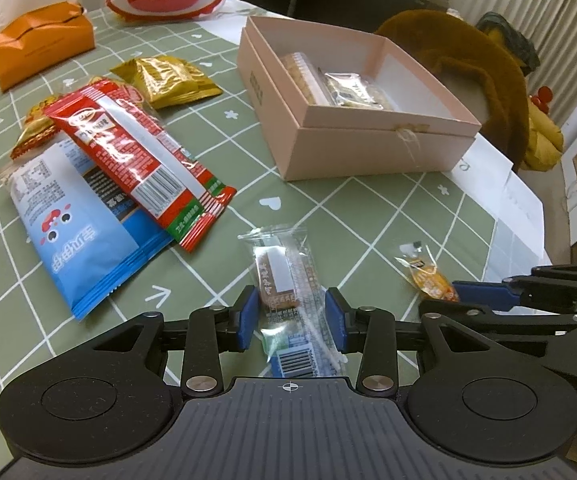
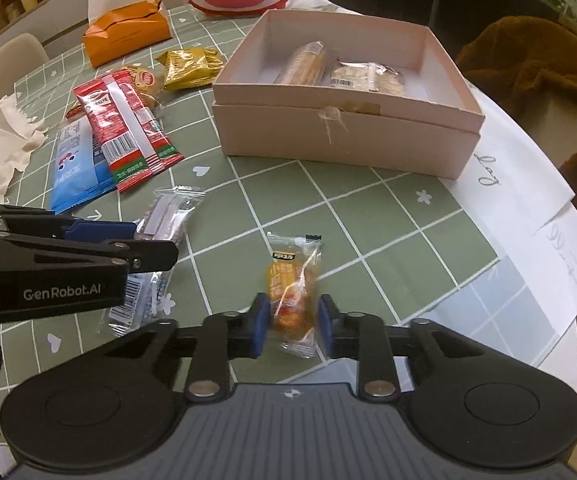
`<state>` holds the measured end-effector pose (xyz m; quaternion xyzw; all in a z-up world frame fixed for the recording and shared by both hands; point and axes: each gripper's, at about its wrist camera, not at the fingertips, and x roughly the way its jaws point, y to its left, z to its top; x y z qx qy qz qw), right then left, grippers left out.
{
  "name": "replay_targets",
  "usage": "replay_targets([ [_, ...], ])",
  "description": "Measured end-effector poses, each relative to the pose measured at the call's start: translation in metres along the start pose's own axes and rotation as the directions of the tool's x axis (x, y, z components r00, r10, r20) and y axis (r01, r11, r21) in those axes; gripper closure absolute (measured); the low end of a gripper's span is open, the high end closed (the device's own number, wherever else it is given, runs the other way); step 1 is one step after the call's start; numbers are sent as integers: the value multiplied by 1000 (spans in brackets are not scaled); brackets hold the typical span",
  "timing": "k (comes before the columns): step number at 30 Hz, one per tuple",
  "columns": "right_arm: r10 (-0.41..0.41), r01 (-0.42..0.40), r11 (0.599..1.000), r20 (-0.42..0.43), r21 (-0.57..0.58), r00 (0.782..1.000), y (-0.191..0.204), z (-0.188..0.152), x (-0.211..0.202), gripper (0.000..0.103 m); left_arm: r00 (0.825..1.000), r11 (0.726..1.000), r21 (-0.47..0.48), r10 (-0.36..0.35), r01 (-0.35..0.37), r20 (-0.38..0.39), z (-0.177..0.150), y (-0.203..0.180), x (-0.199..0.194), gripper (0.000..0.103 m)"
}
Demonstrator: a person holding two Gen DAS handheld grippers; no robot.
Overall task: Organize snacks
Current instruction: 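Grasp the clear candy packet with the left tool while the right tool grasps the small orange candy, then place the candy packet and orange candy into the pink box with both tools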
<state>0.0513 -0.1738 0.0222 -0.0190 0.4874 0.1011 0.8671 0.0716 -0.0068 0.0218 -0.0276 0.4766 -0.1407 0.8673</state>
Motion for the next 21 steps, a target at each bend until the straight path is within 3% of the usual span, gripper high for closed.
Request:
replay_targets([
  [8, -14, 14, 1000, -3, 12, 1000, -8, -2, -5, 79, 999, 999, 34, 32, -32, 19, -4, -7, 0, 61],
  [21, -22, 22, 1000, 24, 20, 999, -16, -4, -16, 79, 999, 999, 6, -40, 40, 34, -21, -15, -10, 64],
])
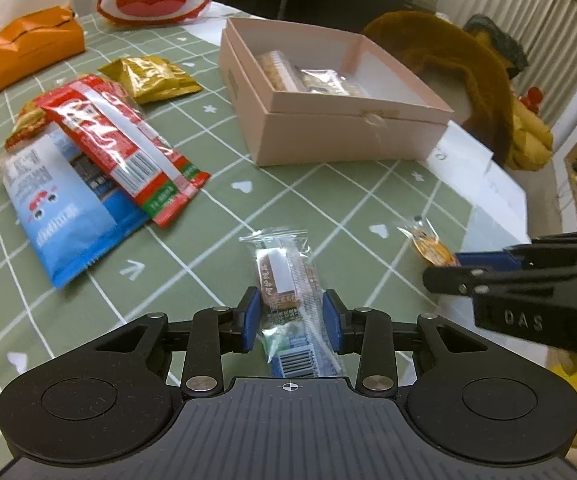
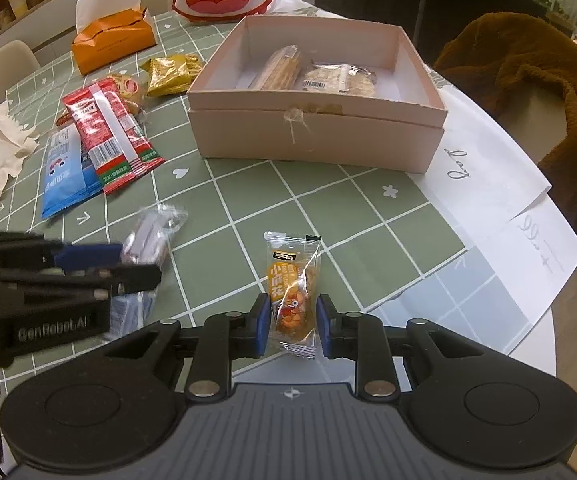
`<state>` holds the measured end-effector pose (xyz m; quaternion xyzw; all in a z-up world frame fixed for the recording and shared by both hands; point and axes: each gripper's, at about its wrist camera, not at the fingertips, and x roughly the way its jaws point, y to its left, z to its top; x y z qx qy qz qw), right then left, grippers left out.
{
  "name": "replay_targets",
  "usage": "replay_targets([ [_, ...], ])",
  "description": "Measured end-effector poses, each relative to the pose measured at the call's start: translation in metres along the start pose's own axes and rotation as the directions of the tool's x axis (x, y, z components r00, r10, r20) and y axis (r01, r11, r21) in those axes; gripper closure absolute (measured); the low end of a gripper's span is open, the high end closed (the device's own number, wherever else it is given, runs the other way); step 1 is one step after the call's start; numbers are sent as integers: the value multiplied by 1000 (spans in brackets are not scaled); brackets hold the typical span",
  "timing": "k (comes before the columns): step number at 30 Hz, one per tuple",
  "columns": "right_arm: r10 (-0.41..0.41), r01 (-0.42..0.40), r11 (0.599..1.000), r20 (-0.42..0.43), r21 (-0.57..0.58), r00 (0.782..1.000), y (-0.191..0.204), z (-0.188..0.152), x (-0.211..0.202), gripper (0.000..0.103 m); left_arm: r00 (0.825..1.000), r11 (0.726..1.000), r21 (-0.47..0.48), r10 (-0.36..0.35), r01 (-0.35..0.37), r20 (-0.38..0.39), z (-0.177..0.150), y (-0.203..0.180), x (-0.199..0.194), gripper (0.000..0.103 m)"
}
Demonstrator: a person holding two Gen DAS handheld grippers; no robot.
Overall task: Organize snacks
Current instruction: 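Place the candy packet and orange candy into the pink box with both tools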
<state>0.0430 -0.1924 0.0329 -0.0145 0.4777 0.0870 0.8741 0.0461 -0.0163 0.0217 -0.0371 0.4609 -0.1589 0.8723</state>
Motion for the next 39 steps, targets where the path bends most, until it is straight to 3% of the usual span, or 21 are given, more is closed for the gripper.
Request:
replay_targets([
  [6, 11, -14, 999, 103, 29, 995, -12, 19, -27, 79, 991, 991, -97, -78, 89, 112, 18, 11, -30, 65],
  [9, 37, -45, 998, 187, 37, 982, -21, 51, -54, 79, 969, 984, -94, -126, 149, 213, 57, 12, -53, 65],
  [12, 49, -63, 997, 259, 45, 965, -32, 93, -76, 79, 955, 984, -60, -147, 168, 259, 98, 7, -60, 65],
  [15, 45, -59, 997, 265, 46, 963, -41, 137, -77, 79, 936, 973, -48, -202, 224, 288, 148, -1, -52, 63],
  [17, 48, -62, 997, 248, 51, 968, -48, 165, -65, 71, 917, 956, -75, -247, 283, 312, 178, -1, -31, 62],
  [18, 46, -62, 996, 227, 64, 973, -52, 174, -56, 55, 922, 951, -89, -260, 295, 286, 191, 0, -13, 62],
  [19, 13, -31, 996, 206, 89, 978, -56, 181, -46, 51, 938, 951, -116, -255, 287, 236, 201, 2, 5, 63],
  [21, -23, 3, 993, 173, 117, 985, -62, 182, -32, 51, 955, 960, -120, -226, 252, 192, 202, 4, 22, 64],
  [24, -2, -18, 991, 152, 131, 988, -69, 162, -26, 47, 968, 979, -102, -156, 179, 197, 181, 13, 22, 62],
  [27, -28, 16, 993, 111, 116, 993, -67, 140, -12, 43, 982, 984, -140, -87, 111, 170, 155, 34, 16, 63],
  [32, 5, -11, 994, 49, 111, 999, -54, 128, 9, 43, 978, 974, -222, 1, 46, 209, 129, 82, -6, 63],
  [35, 31, -36, 996, 54, 86, 998, -39, 133, 6, 43, 959, 949, -316, 95, -6, 268, 126, 124, -28, 63],
  [37, 54, -58, 996, 63, 67, 997, -29, 141, 2, 43, 938, 904, -422, 203, -69, 280, 127, 161, -38, 63],
  [39, 82, -85, 995, 68, 46, 994, -17, 150, -2, 42, 937, 845, -524, 264, -110, 229, 132, 196, -38, 63],
])
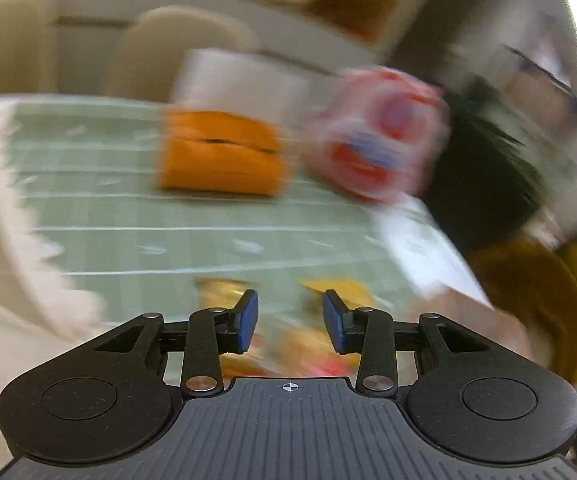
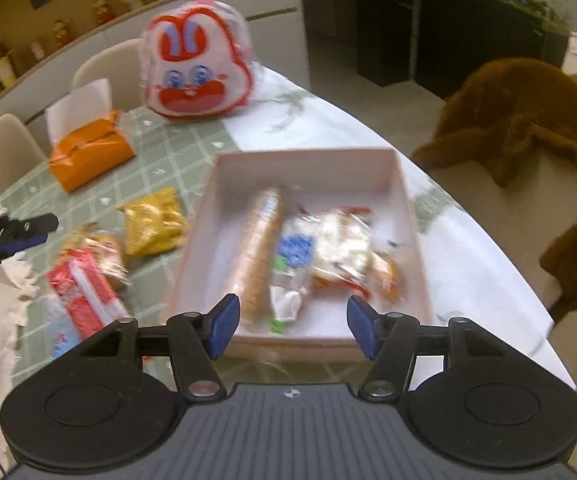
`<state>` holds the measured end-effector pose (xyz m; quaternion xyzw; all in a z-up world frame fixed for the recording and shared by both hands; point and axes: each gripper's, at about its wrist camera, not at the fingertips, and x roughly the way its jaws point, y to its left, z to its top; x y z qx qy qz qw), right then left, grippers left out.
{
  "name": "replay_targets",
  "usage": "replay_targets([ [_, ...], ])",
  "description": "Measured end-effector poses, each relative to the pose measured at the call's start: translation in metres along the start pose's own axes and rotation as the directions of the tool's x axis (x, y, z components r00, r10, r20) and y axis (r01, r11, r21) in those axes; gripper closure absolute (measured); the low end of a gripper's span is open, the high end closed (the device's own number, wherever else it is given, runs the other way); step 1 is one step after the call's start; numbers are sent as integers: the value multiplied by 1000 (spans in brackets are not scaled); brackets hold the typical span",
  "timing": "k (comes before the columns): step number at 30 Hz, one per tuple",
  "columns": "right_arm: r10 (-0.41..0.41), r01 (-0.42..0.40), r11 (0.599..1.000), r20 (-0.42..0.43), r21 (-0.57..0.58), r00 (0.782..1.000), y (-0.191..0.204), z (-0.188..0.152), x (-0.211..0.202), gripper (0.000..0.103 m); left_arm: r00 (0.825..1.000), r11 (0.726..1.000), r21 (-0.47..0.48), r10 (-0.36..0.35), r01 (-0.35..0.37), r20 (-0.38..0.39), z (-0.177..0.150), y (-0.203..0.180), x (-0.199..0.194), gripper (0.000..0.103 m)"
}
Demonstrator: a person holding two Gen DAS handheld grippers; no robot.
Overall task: Organize snacks
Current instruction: 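Place the candy packet and orange candy into the pink box with both tools, then grasp the gold-wrapped cake with the left tool while the right tool grasps the yellow chip bag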
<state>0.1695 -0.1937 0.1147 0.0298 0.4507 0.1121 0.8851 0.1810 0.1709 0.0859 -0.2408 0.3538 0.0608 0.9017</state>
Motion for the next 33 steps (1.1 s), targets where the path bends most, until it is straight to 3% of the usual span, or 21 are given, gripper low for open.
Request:
replay_targets([
  [4, 69, -69, 997, -4, -27, 998, 32, 27, 5, 33, 994, 997, -53, 44, -50, -104, 19, 23, 30, 63],
  [7, 147, -149, 987, -42, -56, 988, 65, 54, 22, 24, 987, 997, 37, 71, -67, -144, 19, 13, 53, 63],
  [10, 194, -202, 975, -89, -94, 977, 98, 80, 55, 18, 975, 978, 170, 148, -119, -167, 11, -1, 72, 62],
  [17, 74, -111, 979, -206, -174, 976, 148, 97, 161, 18, 977, 963, 241, 156, -118, -146, 1, -7, 76, 60],
  [20, 10, -66, 967, -224, -247, 975, 159, 94, 186, 18, 979, 970, 225, 130, -93, -156, 2, -2, 76, 61],
  [24, 2, -65, 968, -253, -243, 967, 156, 92, 204, 18, 981, 979, 193, 91, -57, -170, 5, 2, 77, 61],
  [27, -9, -56, 967, -255, -248, 967, 158, 92, 212, 20, 982, 985, 172, 64, -33, -179, 6, 5, 79, 61],
  [31, -33, -48, 954, -264, -295, 964, 161, 88, 211, 43, 982, 993, 119, 29, -7, -187, 10, 10, 79, 61],
  [33, -41, -35, 956, -250, -292, 967, 159, 90, 204, 45, 983, 995, 101, 15, 4, -182, 12, 11, 78, 61],
])
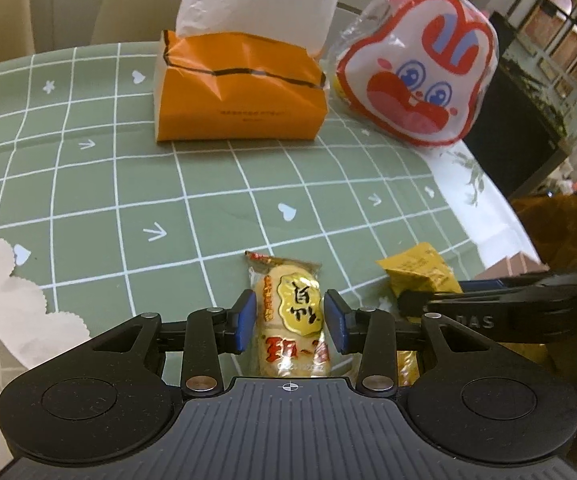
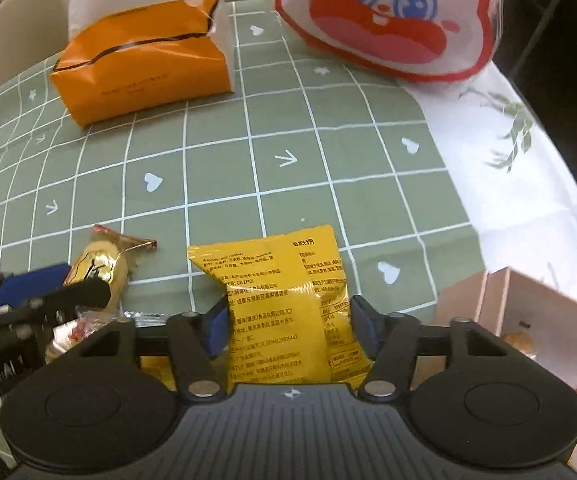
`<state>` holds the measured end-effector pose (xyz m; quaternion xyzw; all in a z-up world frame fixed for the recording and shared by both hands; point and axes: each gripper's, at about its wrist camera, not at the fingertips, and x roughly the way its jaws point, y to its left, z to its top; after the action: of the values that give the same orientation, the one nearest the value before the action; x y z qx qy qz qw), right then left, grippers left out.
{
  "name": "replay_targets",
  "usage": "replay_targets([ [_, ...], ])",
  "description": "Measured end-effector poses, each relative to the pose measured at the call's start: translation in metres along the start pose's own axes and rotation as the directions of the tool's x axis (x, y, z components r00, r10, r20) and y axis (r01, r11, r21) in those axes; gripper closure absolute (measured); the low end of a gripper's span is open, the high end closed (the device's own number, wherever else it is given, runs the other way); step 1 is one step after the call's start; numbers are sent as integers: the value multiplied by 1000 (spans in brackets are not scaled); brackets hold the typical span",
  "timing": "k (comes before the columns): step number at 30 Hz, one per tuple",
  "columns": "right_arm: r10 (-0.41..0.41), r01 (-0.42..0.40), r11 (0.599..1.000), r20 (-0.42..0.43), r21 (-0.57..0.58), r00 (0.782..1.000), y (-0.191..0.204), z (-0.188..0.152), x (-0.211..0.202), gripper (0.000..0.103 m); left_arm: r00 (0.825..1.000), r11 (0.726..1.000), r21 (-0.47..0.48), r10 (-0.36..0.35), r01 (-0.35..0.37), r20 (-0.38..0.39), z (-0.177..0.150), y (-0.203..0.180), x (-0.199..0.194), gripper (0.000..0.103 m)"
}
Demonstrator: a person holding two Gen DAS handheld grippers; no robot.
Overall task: Organize snacks
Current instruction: 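Grasp the gold-wrapped cake with the left tool while the right tool grasps the yellow chip bag, then carry the gold cake and yellow chip bag toward the pink box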
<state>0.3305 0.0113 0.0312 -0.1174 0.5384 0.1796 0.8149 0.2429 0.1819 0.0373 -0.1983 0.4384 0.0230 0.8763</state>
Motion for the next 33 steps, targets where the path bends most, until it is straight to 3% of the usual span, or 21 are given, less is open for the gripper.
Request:
replay_targets([
  [3, 29, -30, 999, 27, 39, 999, -10, 1, -17, 46, 1000, 1000, 22, 1, -1, -16, 0, -6, 3, 61],
  [9, 121, -126, 987, 56, 99, 991, -20, -11, -58, 46, 993, 989, 110, 101, -95, -58, -7, -19, 19, 57],
  [15, 274, -281, 956, 84, 88, 958, -19, -63, -108, 46, 996, 990, 103, 93, -91, -9, -10, -19, -1, 63],
  [18, 287, -294, 952, 93, 81, 954, -20, -97, -129, 46, 995, 981, 168, 90, -96, 41, -15, -32, -26, 63],
  [25, 282, -287, 945, 51, 157, 958, -41, -172, -141, 46, 998, 977, 215, -28, 14, 61, -40, -70, -80, 63],
  [33, 206, -204, 941, 19, 271, 978, -70, -247, -135, 46, 988, 954, 262, -128, 147, -88, -123, -104, -98, 63],
])
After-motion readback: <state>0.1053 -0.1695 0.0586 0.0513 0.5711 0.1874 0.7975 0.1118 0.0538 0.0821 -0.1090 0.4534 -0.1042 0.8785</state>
